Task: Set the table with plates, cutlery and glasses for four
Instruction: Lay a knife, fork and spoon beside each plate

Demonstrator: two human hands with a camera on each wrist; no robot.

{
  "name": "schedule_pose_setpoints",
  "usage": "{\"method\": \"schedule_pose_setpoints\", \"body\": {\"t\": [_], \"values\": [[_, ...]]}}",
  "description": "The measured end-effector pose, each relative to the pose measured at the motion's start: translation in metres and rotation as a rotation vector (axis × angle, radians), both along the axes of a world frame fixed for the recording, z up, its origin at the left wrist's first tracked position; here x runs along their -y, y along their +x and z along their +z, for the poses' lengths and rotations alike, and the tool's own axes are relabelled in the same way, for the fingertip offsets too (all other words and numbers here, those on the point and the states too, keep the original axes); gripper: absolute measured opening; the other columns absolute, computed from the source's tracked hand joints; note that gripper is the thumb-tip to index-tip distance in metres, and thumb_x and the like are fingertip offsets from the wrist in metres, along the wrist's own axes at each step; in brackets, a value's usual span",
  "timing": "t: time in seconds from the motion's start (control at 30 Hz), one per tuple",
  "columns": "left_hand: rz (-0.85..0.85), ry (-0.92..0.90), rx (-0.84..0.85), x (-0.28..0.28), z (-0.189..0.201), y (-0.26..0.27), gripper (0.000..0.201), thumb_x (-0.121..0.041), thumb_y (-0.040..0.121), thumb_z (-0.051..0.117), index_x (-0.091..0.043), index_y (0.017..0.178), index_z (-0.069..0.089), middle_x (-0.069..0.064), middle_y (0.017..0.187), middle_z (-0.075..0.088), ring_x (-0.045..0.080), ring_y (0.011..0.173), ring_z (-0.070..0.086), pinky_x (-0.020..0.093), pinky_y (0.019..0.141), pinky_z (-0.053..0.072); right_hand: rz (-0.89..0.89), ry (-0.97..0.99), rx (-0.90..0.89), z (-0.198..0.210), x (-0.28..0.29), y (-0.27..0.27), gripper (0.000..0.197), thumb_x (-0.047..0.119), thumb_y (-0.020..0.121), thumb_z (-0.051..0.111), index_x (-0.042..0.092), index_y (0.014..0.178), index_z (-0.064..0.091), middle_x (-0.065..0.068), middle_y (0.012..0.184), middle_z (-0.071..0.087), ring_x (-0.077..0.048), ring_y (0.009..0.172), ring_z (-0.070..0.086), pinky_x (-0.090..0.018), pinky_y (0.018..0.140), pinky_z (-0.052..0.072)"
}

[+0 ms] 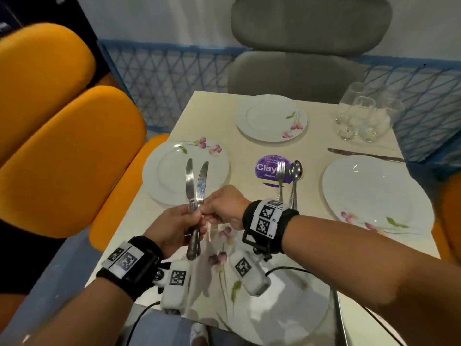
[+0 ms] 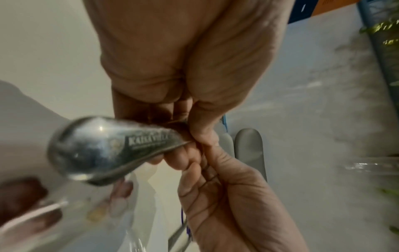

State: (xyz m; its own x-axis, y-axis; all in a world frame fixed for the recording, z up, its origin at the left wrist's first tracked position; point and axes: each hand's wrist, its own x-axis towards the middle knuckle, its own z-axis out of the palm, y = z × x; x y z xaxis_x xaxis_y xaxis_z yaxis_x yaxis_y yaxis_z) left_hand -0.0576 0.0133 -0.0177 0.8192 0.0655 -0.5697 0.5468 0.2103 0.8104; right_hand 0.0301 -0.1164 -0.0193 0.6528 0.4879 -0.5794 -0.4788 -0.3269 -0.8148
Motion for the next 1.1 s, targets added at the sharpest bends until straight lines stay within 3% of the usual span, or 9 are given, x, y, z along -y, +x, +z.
{"method": "schedule_pose_setpoints", "body": {"t": [0.1,0.3,0.43,0.53,0.6,0.67,0.87,1.0,1.1], "values": [[0.026,0.043,-0.025,-0.027,-0.002,-0.011,0.014,-0.011,0.092,0.057,-0.002,0.103,0.058,0.008,0.076,0.063,0.020,0.065,0.062,0.029,0.057,0.052,0.006,0.023,-0.068,-0.003,-0.028,-0.008,0.003,-0.007,0.082,0.064,-0.009,0.082,0.066,-0.016,0.069,0.062,-0.020,0.056,0.058,-0.025,0.056,0.051],[0.042,0.121,-0.066,-0.078,-0.007,-0.029,0.022,-0.014,0.097,0.051,0.004,0.107,0.059,0.018,0.085,0.066,0.027,0.073,0.066,0.037,0.065,0.052,-0.065,0.073,-0.189,-0.015,-0.076,-0.032,0.003,-0.006,0.085,0.059,-0.004,0.085,0.061,-0.015,0.070,0.063,-0.020,0.056,0.063,-0.023,0.054,0.054],[0.046,0.195,-0.115,-0.116,-0.011,-0.038,0.015,-0.016,0.097,0.053,-0.001,0.096,0.056,0.025,0.091,0.067,0.034,0.079,0.068,0.038,0.063,0.053,-0.250,0.113,-0.265,-0.028,-0.099,-0.046,0.010,-0.011,0.085,0.054,-0.002,0.082,0.057,-0.012,0.069,0.057,-0.018,0.053,0.059,-0.026,0.055,0.057],[0.110,0.265,-0.135,-0.147,-0.013,-0.043,0.015,-0.015,0.096,0.056,-0.001,0.092,0.056,0.030,0.099,0.066,0.036,0.082,0.067,0.049,0.074,0.056,-0.383,0.115,-0.314,-0.039,-0.112,-0.054,0.009,-0.012,0.084,0.053,-0.005,0.088,0.056,-0.011,0.065,0.056,-0.019,0.050,0.058,-0.026,0.052,0.055],[0.182,0.301,-0.147,-0.168,-0.012,-0.046,0.015,-0.014,0.096,0.056,0.001,0.095,0.056,0.029,0.100,0.066,0.038,0.085,0.067,0.046,0.071,0.057,-0.479,0.117,-0.350,-0.045,-0.119,-0.057,0.007,-0.011,0.085,0.052,-0.005,0.086,0.056,-0.011,0.064,0.054,-0.019,0.050,0.057,-0.027,0.054,0.056],[0.239,0.335,-0.162,-0.188,-0.010,-0.047,0.016,-0.013,0.095,0.056,0.002,0.101,0.058,0.025,0.099,0.066,0.038,0.089,0.068,0.044,0.071,0.056,-0.579,0.113,-0.387,-0.052,-0.125,-0.060,0.008,-0.012,0.085,0.052,-0.005,0.082,0.057,-0.011,0.064,0.052,-0.019,0.047,0.056,-0.030,0.064,0.058],[0.285,0.335,-0.160,-0.224,-0.006,-0.047,0.025,-0.013,0.094,0.058,0.001,0.114,0.056,0.023,0.101,0.066,0.038,0.094,0.068,0.052,0.082,0.055,-0.797,0.082,-0.456,-0.069,-0.145,-0.069,0.012,-0.010,0.081,0.052,-0.001,0.076,0.058,-0.009,0.049,0.055,-0.019,0.047,0.057,-0.031,0.070,0.052],[0.246,0.318,-0.144,-0.229,-0.003,-0.047,0.022,-0.012,0.094,0.056,0.002,0.111,0.056,0.024,0.101,0.065,0.037,0.094,0.068,0.047,0.076,0.055,-0.862,0.105,-0.529,-0.075,-0.158,-0.068,0.020,-0.008,0.080,0.049,0.007,0.065,0.052,-0.003,0.041,0.052,-0.021,0.059,0.050,-0.026,0.055,0.041],[0.220,0.314,-0.142,-0.231,-0.003,-0.048,0.020,-0.012,0.094,0.056,0.002,0.107,0.058,0.024,0.100,0.065,0.038,0.095,0.068,0.049,0.078,0.055,-0.933,0.115,-0.537,-0.075,-0.169,-0.063,0.016,-0.007,0.081,0.051,0.004,0.070,0.054,-0.003,0.042,0.054,-0.020,0.060,0.053,-0.025,0.054,0.043]]}}
